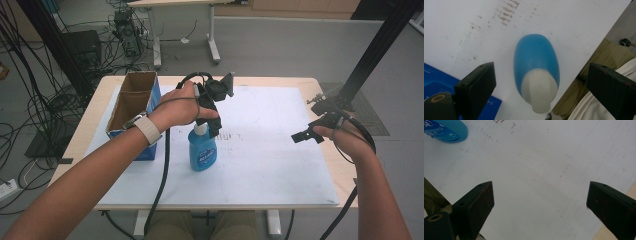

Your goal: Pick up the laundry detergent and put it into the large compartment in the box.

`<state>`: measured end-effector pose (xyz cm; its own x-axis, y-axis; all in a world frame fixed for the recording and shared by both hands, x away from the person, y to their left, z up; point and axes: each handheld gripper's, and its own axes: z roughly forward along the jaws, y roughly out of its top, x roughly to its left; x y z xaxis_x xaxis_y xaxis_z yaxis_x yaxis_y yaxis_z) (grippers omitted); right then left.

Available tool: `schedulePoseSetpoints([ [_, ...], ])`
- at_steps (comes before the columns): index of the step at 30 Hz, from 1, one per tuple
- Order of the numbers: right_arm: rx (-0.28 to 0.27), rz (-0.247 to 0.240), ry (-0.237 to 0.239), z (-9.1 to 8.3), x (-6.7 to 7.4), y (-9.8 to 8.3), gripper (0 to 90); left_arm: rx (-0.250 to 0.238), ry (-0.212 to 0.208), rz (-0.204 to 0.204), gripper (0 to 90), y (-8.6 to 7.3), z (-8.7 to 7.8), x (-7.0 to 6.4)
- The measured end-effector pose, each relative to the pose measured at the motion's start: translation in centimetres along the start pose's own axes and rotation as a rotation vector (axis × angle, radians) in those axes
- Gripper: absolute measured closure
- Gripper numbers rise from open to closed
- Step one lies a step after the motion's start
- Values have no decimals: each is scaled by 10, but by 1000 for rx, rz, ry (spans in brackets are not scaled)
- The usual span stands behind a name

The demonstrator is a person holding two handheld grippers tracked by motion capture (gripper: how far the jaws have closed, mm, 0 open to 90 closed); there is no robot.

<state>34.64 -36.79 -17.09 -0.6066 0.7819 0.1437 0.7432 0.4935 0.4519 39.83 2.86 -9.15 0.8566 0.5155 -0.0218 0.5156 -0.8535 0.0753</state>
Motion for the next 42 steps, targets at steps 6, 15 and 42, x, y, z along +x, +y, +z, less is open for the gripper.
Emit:
schedulePoseSetpoints([
  [6, -3, -2, 1, 0, 1, 1, 74, 5, 8, -12, 94, -1, 4, -2],
  [15, -3, -1, 2, 0, 1, 0, 73, 22, 18, -27, 94, 0, 10, -3],
  [42, 1, -3, -1, 1, 2, 3, 74, 7, 8, -37, 94, -5, 14, 2],
])
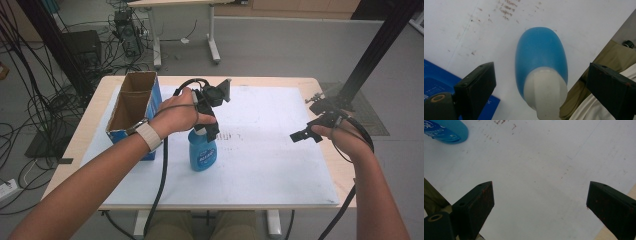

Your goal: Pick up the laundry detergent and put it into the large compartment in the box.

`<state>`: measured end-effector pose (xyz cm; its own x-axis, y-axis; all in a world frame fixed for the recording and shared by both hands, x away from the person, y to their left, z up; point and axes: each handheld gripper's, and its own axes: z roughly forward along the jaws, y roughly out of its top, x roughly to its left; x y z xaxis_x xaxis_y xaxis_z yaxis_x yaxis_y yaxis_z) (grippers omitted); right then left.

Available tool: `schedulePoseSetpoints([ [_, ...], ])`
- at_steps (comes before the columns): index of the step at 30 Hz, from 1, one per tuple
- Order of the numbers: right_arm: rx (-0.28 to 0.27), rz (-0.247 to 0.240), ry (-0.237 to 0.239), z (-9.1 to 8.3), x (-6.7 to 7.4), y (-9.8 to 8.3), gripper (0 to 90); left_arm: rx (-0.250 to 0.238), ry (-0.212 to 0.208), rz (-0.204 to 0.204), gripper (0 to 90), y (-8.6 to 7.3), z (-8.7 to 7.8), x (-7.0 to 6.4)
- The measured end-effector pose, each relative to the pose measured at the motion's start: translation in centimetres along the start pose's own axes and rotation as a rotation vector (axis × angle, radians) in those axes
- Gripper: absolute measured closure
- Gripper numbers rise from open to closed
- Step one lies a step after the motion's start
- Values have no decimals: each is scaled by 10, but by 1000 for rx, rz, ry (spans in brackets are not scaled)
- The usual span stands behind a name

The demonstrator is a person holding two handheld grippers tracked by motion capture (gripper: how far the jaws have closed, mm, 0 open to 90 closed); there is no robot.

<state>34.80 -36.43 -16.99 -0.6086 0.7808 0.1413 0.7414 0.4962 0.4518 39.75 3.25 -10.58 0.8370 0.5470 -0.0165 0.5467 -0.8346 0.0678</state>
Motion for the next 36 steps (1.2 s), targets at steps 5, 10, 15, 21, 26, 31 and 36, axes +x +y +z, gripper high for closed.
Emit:
schedulePoseSetpoints([
  [5, 0, -1, -1, -1, 0, 0, 73, -3, -1, -2, 94, 0, 0, 0],
  [10, 0, 0, -2, -1, 0, 0, 73, -4, -2, -2, 95, -1, 0, 0],
  [15, -1, -1, -1, -1, 0, 0, 74, -4, -3, -2, 95, -1, 0, 0],
  [21, 0, 1, -1, -1, 0, 0, 74, -7, -7, -4, 94, -1, 0, 2],
  [26, 0, 1, 0, -1, 0, 0, 74, -11, -6, -9, 94, -2, 0, 2],
  [31, 1, 2, 1, 0, 0, 0, 74, -13, -6, -10, 94, -3, 0, 3],
  [36, 1, 2, 0, 0, 0, 1, 74, -12, -7, -10, 94, -3, -1, 3],
])
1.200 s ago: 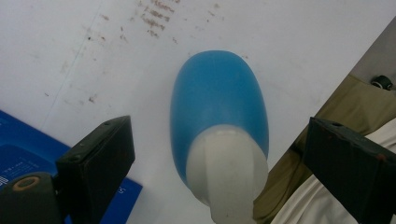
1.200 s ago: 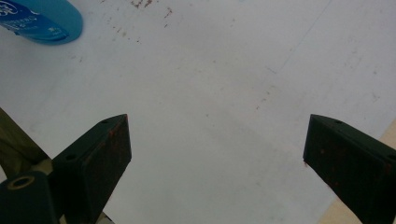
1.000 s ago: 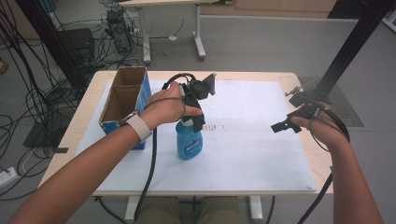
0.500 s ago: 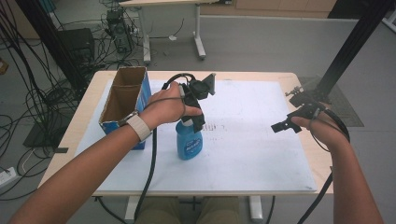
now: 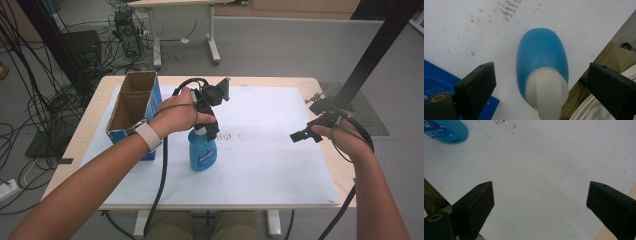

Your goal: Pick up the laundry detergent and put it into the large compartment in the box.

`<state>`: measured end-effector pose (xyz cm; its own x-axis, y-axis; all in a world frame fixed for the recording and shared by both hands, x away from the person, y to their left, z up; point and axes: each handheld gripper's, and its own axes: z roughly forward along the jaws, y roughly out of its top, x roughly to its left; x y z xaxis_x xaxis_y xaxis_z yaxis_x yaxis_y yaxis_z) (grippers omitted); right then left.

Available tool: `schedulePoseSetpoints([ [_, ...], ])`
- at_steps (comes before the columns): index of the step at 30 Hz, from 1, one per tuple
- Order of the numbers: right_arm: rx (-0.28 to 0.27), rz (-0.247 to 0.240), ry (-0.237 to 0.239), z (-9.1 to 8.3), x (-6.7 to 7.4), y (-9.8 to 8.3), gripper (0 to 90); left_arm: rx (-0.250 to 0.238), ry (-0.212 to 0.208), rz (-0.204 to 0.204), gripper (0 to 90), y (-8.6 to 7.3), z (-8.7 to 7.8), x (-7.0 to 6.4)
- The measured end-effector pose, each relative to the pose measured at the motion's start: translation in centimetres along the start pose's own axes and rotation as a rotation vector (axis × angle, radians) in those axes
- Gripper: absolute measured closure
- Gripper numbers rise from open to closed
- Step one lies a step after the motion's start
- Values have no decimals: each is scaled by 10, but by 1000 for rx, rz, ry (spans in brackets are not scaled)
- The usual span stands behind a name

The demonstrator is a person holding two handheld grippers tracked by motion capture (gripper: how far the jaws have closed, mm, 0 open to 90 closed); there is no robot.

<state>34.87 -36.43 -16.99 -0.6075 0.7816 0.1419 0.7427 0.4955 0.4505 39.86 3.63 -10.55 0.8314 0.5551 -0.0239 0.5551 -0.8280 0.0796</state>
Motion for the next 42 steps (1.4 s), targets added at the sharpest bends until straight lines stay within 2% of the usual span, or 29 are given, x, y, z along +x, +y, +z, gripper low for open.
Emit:
schedulePoseSetpoints([
  [42, -1, 3, -2, -1, 1, 0, 74, -6, -3, -11, 94, -1, 1, 1],
])
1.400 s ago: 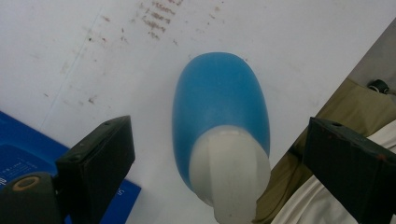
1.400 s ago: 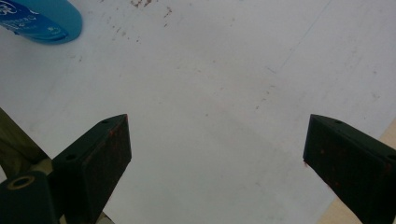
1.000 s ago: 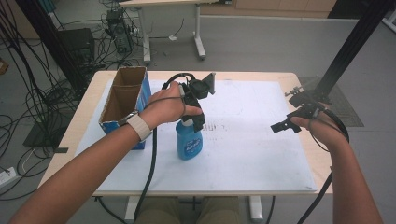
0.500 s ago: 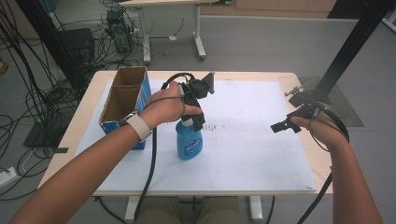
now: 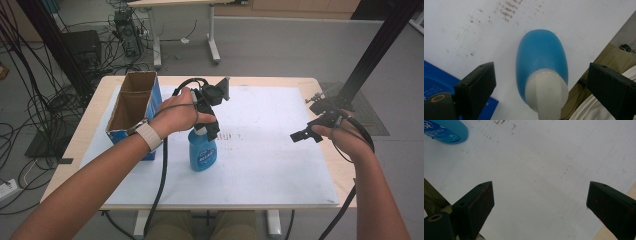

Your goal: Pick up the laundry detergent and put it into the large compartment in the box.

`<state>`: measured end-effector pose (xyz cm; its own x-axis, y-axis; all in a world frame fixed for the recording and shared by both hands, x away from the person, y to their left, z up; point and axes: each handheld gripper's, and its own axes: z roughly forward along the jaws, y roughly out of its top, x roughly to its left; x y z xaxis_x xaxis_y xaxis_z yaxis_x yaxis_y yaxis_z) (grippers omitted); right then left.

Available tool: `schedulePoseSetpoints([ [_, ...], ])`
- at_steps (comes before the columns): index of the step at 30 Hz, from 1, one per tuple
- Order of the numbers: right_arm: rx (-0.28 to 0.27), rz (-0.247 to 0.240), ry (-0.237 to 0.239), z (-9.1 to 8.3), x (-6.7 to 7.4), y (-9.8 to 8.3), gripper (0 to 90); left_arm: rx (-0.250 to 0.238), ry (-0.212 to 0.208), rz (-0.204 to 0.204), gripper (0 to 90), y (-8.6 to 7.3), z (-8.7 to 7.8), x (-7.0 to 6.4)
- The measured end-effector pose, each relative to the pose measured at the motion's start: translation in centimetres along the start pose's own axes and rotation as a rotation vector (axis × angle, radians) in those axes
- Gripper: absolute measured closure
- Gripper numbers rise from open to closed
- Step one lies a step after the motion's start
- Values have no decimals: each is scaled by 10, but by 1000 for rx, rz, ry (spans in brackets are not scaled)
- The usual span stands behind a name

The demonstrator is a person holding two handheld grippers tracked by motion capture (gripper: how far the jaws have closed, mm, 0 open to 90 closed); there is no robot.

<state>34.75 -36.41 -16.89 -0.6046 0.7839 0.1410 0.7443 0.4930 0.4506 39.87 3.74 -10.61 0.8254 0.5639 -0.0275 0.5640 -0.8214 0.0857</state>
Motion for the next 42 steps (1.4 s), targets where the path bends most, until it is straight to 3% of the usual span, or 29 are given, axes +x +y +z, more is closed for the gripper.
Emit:
schedulePoseSetpoints([
  [20, -4, 2, 4, 2, -1, 0, 74, -9, -6, -13, 94, -2, 4, 1],
  [42, -1, 2, 15, 10, -3, -1, 74, 18, -8, -15, 105, 0, 30, 0],
])
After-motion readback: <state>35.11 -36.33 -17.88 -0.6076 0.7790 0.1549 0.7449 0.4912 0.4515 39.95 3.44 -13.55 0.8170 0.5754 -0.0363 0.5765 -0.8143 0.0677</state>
